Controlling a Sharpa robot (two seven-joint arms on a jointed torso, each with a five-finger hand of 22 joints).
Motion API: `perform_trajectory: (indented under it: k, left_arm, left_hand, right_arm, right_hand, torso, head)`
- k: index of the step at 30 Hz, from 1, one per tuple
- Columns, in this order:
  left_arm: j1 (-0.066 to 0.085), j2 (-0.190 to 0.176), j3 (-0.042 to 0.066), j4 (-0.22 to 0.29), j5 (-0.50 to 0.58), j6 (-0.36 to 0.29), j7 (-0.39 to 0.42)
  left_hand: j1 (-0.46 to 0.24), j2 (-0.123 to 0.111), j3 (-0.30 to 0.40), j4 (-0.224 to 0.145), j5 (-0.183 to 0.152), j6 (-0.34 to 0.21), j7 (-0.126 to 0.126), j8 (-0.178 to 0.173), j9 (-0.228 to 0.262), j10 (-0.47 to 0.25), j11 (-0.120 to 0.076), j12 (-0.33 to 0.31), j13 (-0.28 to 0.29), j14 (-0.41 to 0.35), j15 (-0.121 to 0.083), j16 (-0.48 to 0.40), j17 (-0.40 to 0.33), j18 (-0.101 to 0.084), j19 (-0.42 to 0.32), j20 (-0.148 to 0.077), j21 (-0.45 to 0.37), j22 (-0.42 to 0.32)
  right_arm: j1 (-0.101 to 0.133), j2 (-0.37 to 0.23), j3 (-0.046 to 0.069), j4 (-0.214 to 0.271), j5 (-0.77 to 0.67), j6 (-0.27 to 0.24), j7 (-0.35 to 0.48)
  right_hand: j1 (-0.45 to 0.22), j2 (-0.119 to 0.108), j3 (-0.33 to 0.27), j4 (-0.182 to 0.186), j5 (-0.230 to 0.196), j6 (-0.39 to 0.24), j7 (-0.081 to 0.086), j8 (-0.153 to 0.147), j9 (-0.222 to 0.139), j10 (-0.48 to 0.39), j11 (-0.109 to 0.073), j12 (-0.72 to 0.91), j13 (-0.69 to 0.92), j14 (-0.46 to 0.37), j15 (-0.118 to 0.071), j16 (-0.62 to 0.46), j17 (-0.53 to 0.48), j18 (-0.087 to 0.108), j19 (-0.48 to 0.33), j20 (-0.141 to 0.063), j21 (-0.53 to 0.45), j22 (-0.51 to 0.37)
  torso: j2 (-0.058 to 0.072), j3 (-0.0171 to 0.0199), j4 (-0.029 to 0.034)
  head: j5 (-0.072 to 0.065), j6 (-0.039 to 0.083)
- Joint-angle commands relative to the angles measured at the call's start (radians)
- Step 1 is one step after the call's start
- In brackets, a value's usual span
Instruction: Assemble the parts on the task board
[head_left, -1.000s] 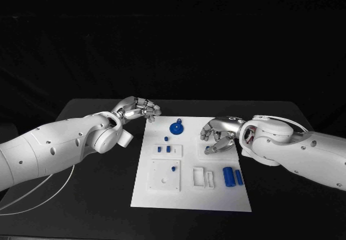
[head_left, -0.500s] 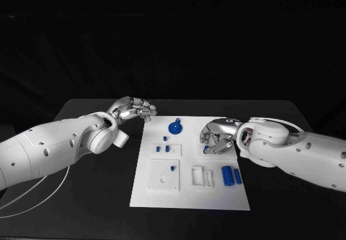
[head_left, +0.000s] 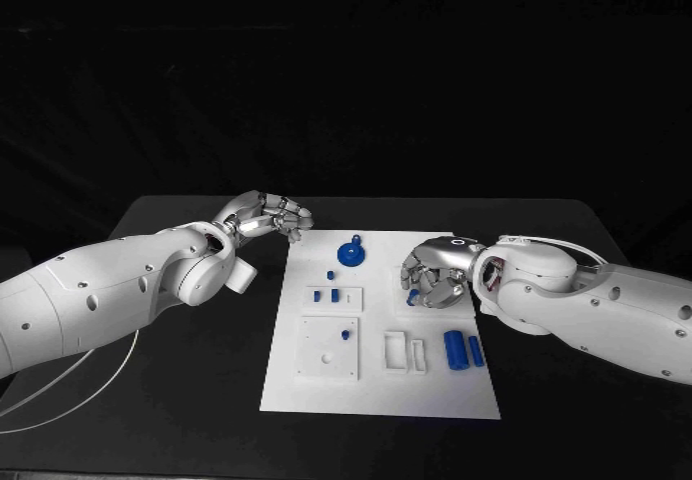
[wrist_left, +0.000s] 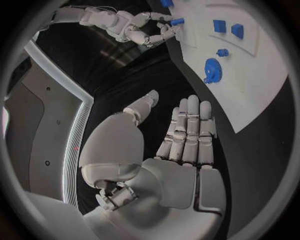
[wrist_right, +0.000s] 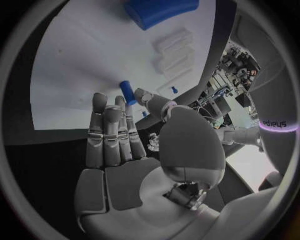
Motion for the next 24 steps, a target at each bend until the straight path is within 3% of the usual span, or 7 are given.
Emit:
perform_trajectory:
  k: [1,10,14,20,24]
  left_arm:
    - [0.001,0.000,0.001,0.002,0.011,0.015,0.005]
    - [0.001,-0.001,0.001,0.003,0.011,0.015,0.002]
    - [0.001,-0.001,0.001,0.003,0.011,0.015,0.002]
    - [0.001,-0.001,0.001,0.003,0.011,0.015,0.002]
    - [0.001,-0.001,0.001,0.003,0.011,0.015,0.003]
  left_hand:
    - [-0.005,0.004,-0.001,0.000,0.005,-0.004,0.005,0.006,-0.001,-0.007,0.001,0.004,0.002,0.004,0.004,-0.007,0.002,0.014,0.003,0.005,-0.004,0.001]
    - [-0.006,0.004,-0.001,0.001,0.005,-0.004,0.005,0.006,-0.002,-0.008,0.001,0.004,0.002,0.004,0.004,-0.007,0.002,0.014,0.003,0.005,-0.005,0.001]
    - [-0.007,0.004,-0.001,0.002,0.005,-0.005,0.005,0.007,-0.002,-0.008,0.002,0.004,0.002,0.004,0.004,-0.008,0.003,0.014,0.003,0.005,-0.005,0.002]
    - [-0.007,0.004,-0.001,0.002,0.005,-0.005,0.005,0.007,-0.002,-0.008,0.002,0.004,0.002,0.004,0.004,-0.008,0.003,0.014,0.003,0.005,-0.005,0.002]
    - [-0.007,0.004,-0.001,0.002,0.005,-0.005,0.005,0.007,-0.003,-0.008,0.002,0.004,0.002,0.004,0.004,-0.008,0.003,0.014,0.003,0.005,-0.005,0.002]
  right_arm:
    - [-0.003,0.003,0.000,-0.002,-0.023,0.011,-0.002]
    - [-0.013,0.010,-0.001,-0.007,-0.027,0.012,0.003]
    - [-0.015,0.010,-0.001,-0.005,-0.023,0.016,0.010]
    - [-0.017,0.011,-0.001,-0.007,-0.060,0.011,-0.002]
    - [-0.017,0.012,-0.001,-0.008,-0.076,-0.004,-0.009]
  right_hand:
    - [0.002,0.011,0.005,-0.001,-0.004,0.008,0.001,0.004,0.001,-0.002,-0.004,0.006,0.003,-0.001,-0.010,0.005,0.001,0.007,0.004,-0.001,0.005,0.025]
    - [-0.001,0.013,0.009,-0.002,-0.003,0.010,0.000,0.004,0.002,-0.006,-0.005,0.013,0.009,-0.002,-0.010,0.008,0.000,0.007,0.002,-0.001,0.008,0.025]
    - [-0.002,0.024,0.019,-0.002,-0.003,0.017,-0.003,0.006,0.004,-0.006,-0.007,0.024,0.017,-0.002,-0.012,0.013,-0.001,0.007,0.002,-0.002,0.014,0.025]
    - [0.011,0.078,0.061,-0.021,-0.002,0.054,-0.018,0.023,0.015,0.014,-0.021,0.060,0.043,0.009,-0.026,0.036,0.000,0.007,0.012,-0.011,0.039,0.026]
    - [0.012,0.087,0.076,-0.033,-0.004,0.064,-0.022,0.027,0.021,0.018,-0.026,0.072,0.054,0.012,-0.031,0.041,-0.002,0.007,0.015,-0.013,0.049,0.025]
  torso:
    - [0.000,0.0003,-0.0002]
    - [0.000,0.0004,0.0000]
    - [0.000,0.0003,-0.0006]
    - [0.000,0.0003,-0.0003]
    - [0.000,0.0003,-0.0008]
  head:
    - [0.000,-0.001]
    - [0.000,-0.003]
    - [0.000,-0.004]
    - [-0.001,-0.007]
    - [-0.001,-0.007]
